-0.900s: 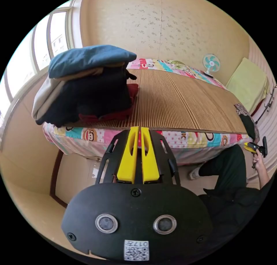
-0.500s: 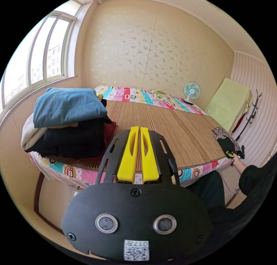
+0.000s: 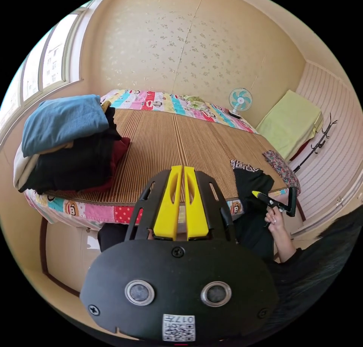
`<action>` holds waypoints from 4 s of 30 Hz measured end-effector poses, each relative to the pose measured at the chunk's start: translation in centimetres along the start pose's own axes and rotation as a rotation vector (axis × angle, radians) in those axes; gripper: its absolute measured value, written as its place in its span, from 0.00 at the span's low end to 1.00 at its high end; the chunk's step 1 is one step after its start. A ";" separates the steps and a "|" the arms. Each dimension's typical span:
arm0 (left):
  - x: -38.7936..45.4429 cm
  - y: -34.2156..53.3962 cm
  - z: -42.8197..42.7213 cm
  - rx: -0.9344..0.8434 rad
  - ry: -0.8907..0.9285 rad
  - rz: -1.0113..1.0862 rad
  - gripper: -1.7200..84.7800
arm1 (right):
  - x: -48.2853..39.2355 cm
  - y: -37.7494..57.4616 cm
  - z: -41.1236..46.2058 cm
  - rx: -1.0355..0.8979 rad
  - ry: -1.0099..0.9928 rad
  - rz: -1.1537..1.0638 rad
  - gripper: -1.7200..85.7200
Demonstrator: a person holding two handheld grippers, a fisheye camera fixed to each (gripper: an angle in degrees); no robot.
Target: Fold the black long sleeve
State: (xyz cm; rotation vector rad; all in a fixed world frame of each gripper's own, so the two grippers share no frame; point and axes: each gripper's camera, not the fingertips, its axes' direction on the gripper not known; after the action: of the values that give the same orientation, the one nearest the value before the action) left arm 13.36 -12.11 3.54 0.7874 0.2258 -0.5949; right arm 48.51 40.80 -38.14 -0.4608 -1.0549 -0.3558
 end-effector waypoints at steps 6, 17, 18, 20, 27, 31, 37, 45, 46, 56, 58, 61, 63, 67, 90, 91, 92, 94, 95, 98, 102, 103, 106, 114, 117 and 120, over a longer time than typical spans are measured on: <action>0.2 -0.3 2.2 -0.055 0.101 0.027 0.04 | 5.5 -2.5 -3.3 0.147 0.239 0.175 0.12; -1.2 -1.5 6.3 -0.132 0.403 -0.059 0.11 | -12.4 3.1 3.8 -0.172 -0.332 -0.296 0.06; -1.4 -1.6 7.4 -0.167 0.427 -0.081 0.12 | -13.2 4.9 6.7 -0.301 -0.317 -0.306 0.07; -1.5 -2.0 8.8 -0.215 0.462 -0.097 0.12 | -13.0 6.8 9.3 -0.433 -0.310 -0.262 0.08; -1.5 -3.8 14.1 -0.391 0.423 -0.043 0.13 | -8.9 3.1 2.6 -0.156 -0.055 -0.236 0.12; -1.3 -5.5 19.9 -0.445 0.384 -0.066 0.14 | -5.8 1.2 4.5 -0.246 0.163 -0.222 0.10; 0.1 -3.7 25.1 -0.500 0.353 -0.066 0.13 | -5.0 4.6 1.7 -0.272 0.142 -0.169 0.04; -4.7 -2.4 21.3 -0.285 0.825 -0.320 0.01 | -6.9 12.6 -5.8 -0.148 -0.215 -0.188 0.03; -6.2 -3.4 19.2 -0.150 0.992 -0.371 0.01 | -7.4 12.7 -6.3 -0.152 -0.258 -0.213 0.03; -2.0 -16.2 -2.0 0.322 1.716 0.388 0.01 | -15.5 11.0 -9.6 -0.104 -0.828 -0.626 0.06; -2.1 -18.5 -3.1 0.203 1.814 0.347 0.01 | -14.6 10.3 -9.7 -0.084 -0.799 -0.579 0.07; -1.6 -18.8 -6.0 0.219 2.157 0.351 0.01 | -13.3 9.5 -9.7 -0.086 -0.726 -0.516 0.10; -1.0 -18.5 -8.5 0.198 2.111 0.384 0.01 | -12.1 9.1 -9.7 -0.072 -0.665 -0.466 0.12; 0.5 -17.7 -12.7 0.140 2.086 0.468 0.01 | -10.2 7.8 -10.1 -0.016 -0.700 -0.379 0.15; 1.5 -13.1 -18.7 0.102 1.951 0.469 0.01 | -12.5 -4.7 -9.3 -0.042 -0.742 -0.492 0.26; 3.0 -13.0 -17.6 0.021 2.011 0.447 0.01 | -12.3 -4.7 -6.9 -0.102 -0.831 -0.470 0.26; 3.8 -12.8 -17.0 -0.026 2.041 0.433 0.01 | -12.2 -4.5 -2.5 -0.206 -1.009 -0.408 0.27; 6.0 -12.0 -15.1 -0.179 2.105 0.363 0.01 | -12.2 -3.6 3.0 -0.299 -1.267 -0.330 0.26; 6.3 -11.8 -14.8 -0.194 2.107 0.345 0.01 | -12.2 -2.9 5.9 -0.338 -1.398 -0.271 0.25; 6.4 -10.7 -14.8 -0.211 2.088 0.309 0.01 | -12.5 -1.4 9.6 -0.338 -1.497 -0.200 0.23; 5.3 -9.7 -16.1 -0.180 1.983 0.291 0.01 | -15.6 0.7 11.4 -0.557 -1.508 -0.302 0.20; 5.1 -9.6 -16.5 -0.178 1.968 0.295 0.01 | -16.2 1.2 11.4 -0.593 -1.540 -0.331 0.19; 4.7 -9.4 -17.2 -0.176 1.932 0.301 0.01 | -19.2 3.4 10.6 -0.758 -1.595 -0.463 0.09; 3.0 -8.9 -22.0 -0.059 1.810 0.382 0.01 | -15.2 -1.4 -7.9 -0.138 -0.931 -0.506 0.05; 1.6 -8.9 -25.4 0.068 1.614 0.424 0.01 | -16.6 -1.1 -18.7 0.184 -0.624 -0.491 0.04; 0.1 -7.8 -29.3 0.259 1.311 0.429 0.01 | -20.4 1.9 -27.9 0.547 -0.394 -0.470 0.04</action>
State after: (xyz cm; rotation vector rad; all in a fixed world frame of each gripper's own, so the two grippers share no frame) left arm 9.72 4.67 -21.44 1.3496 1.1559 0.3909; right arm 61.01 29.00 -68.25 0.2284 -1.5866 -0.3783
